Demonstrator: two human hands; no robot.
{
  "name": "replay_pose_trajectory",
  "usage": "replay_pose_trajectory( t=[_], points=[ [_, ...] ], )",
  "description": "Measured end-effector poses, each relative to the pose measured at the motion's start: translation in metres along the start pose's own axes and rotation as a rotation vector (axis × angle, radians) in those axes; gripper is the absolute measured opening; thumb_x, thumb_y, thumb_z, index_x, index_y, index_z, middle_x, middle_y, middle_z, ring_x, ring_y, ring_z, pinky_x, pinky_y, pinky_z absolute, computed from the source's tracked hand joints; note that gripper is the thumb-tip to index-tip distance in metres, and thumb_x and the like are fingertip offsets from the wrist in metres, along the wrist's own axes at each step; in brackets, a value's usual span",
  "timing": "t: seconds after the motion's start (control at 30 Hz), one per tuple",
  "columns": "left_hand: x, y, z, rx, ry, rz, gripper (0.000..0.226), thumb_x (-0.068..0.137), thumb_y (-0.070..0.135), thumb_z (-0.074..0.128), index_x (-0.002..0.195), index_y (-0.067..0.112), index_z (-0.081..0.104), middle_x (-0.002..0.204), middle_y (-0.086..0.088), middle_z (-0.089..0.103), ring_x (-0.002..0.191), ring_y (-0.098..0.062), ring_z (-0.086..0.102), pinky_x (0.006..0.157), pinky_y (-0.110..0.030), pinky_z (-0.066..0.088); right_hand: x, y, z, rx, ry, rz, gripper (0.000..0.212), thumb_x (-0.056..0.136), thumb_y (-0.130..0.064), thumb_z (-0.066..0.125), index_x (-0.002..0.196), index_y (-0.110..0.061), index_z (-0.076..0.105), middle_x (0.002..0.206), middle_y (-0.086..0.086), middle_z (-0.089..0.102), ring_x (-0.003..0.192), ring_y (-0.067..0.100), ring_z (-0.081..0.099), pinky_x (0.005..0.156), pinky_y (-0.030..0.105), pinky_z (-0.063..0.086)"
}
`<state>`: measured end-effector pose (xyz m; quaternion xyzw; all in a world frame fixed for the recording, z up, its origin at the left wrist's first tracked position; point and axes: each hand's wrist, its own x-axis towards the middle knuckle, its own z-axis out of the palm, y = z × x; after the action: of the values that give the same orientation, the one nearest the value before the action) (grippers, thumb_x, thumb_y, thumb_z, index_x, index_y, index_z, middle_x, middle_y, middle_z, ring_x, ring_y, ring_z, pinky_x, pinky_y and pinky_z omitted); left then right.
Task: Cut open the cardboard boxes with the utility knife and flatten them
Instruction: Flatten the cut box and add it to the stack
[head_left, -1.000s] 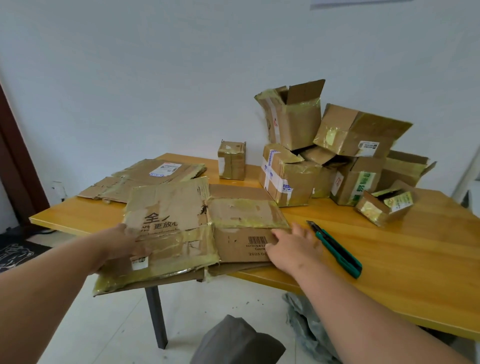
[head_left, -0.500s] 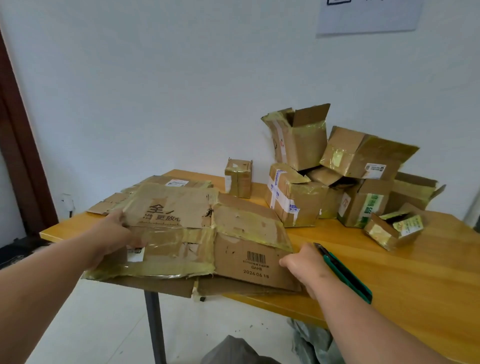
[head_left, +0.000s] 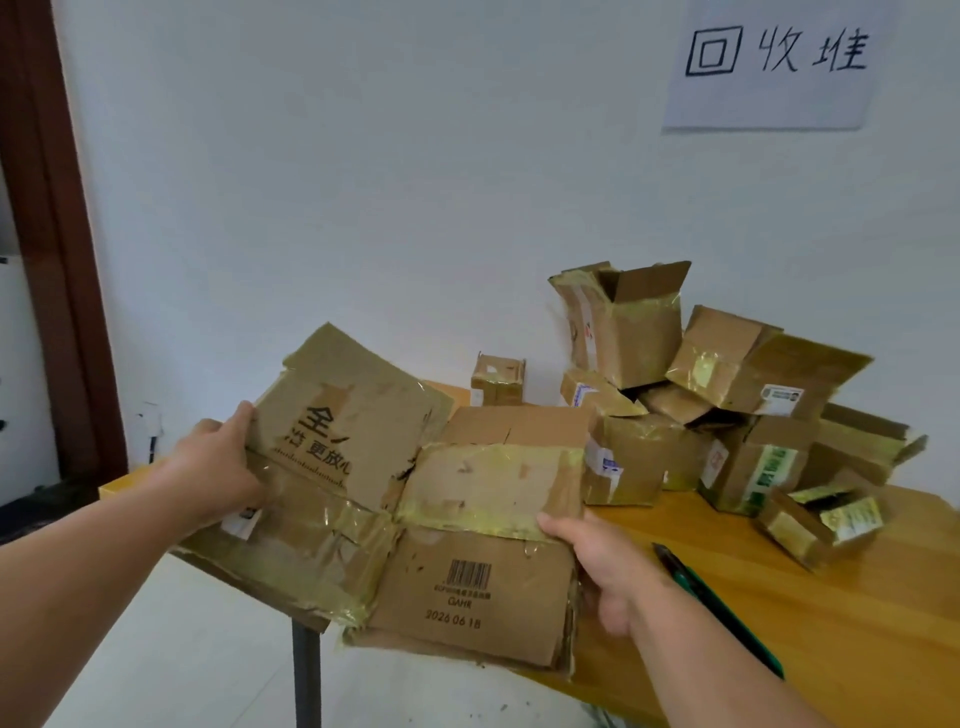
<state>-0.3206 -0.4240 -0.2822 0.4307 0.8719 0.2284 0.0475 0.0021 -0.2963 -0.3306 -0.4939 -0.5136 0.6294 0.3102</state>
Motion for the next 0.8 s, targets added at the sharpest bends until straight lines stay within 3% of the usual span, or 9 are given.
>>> replay_pose_trajectory(
  t=[0.13,0.23,0.37,0.47,0.53,0.63,0.73,0.8],
  points=[
    [0.022,-0.001,-0.004,0.073,0.063,0.005,0.101,0.070,0.023,0.074,0.148,0.030,0.011,0.120,-0.005,0.039,0.097,-0.022,0.044,0.088,-0.046,0.045,0.009,-0.008,0.009,0.127,-0.078,0.020,0.028,0.096,-0.010,0.061,0.121,-0.020,0.054,0.084,0.011,0.077,0.069,0.026,0.074,0.059,0.037,0.060],
    [0.046,0.001,-0.007,0.113,0.086,0.026,0.096,0.073,0.025,0.072,0.147,0.030,0.012,0.133,-0.008,0.039,0.112,-0.027,0.045,0.094,-0.048,0.038,0.022,-0.013,0.019,0.185,-0.077,-0.001,0.039,0.093,0.000,0.058,0.125,-0.022,0.054,0.097,0.015,0.075,0.077,0.030,0.071,0.072,0.045,0.060],
    [0.085,0.009,-0.011,0.229,0.182,0.086,0.096,0.078,0.035,0.071,0.150,0.032,0.007,0.144,-0.008,0.035,0.129,-0.031,0.037,0.104,-0.051,0.033,0.041,-0.016,0.042,0.268,-0.034,0.014,0.056,0.091,0.007,0.055,0.137,-0.024,0.047,0.110,0.014,0.071,0.085,0.031,0.070,0.064,0.041,0.058],
    [0.114,0.021,-0.015,0.224,0.322,0.119,0.092,0.084,0.027,0.063,0.153,0.034,0.002,0.159,-0.004,0.013,0.144,-0.031,0.011,0.116,-0.053,0.013,0.061,-0.016,0.066,0.356,0.021,0.042,0.055,0.092,0.005,0.058,0.137,-0.024,0.049,0.117,0.012,0.067,0.103,0.034,0.064,0.087,0.051,0.055],
    [0.125,0.023,-0.009,0.212,0.343,0.097,0.094,0.085,0.032,0.064,0.153,0.037,-0.002,0.162,0.002,-0.005,0.148,-0.025,-0.008,0.117,-0.055,0.000,0.071,-0.018,0.088,0.426,0.023,0.078,0.063,0.091,0.001,0.061,0.145,-0.024,0.041,0.121,0.013,0.064,0.107,0.035,0.062,0.092,0.053,0.053],
    [0.125,0.012,0.016,0.123,0.252,-0.067,0.096,0.081,0.056,0.064,0.152,0.039,0.001,0.161,0.001,0.000,0.147,-0.030,-0.001,0.114,-0.057,0.012,0.079,-0.017,0.126,0.570,0.001,0.112,0.063,0.097,-0.005,0.059,0.147,-0.031,0.033,0.120,0.013,0.063,0.103,0.034,0.065,0.091,0.053,0.054],
    [0.115,-0.004,0.045,-0.022,0.129,-0.269,0.088,0.079,0.069,0.056,0.150,0.039,0.013,0.155,-0.009,0.013,0.141,-0.038,0.015,0.108,-0.056,0.028,0.083,-0.010,0.156,0.709,0.031,0.153,0.045,0.100,-0.008,0.054,0.139,-0.026,0.042,0.116,0.017,0.064,0.097,0.035,0.068,0.070,0.043,0.059],
    [0.110,-0.010,0.058,-0.195,0.023,-0.361,0.090,0.079,0.073,0.054,0.152,0.038,0.014,0.157,-0.013,0.013,0.141,-0.040,0.020,0.108,-0.056,0.034,0.085,-0.002,0.171,0.770,0.046,0.182,0.040,0.101,-0.010,0.054,0.136,-0.026,0.042,0.117,0.017,0.064,0.098,0.034,0.068,0.064,0.040,0.059]
  ],
)
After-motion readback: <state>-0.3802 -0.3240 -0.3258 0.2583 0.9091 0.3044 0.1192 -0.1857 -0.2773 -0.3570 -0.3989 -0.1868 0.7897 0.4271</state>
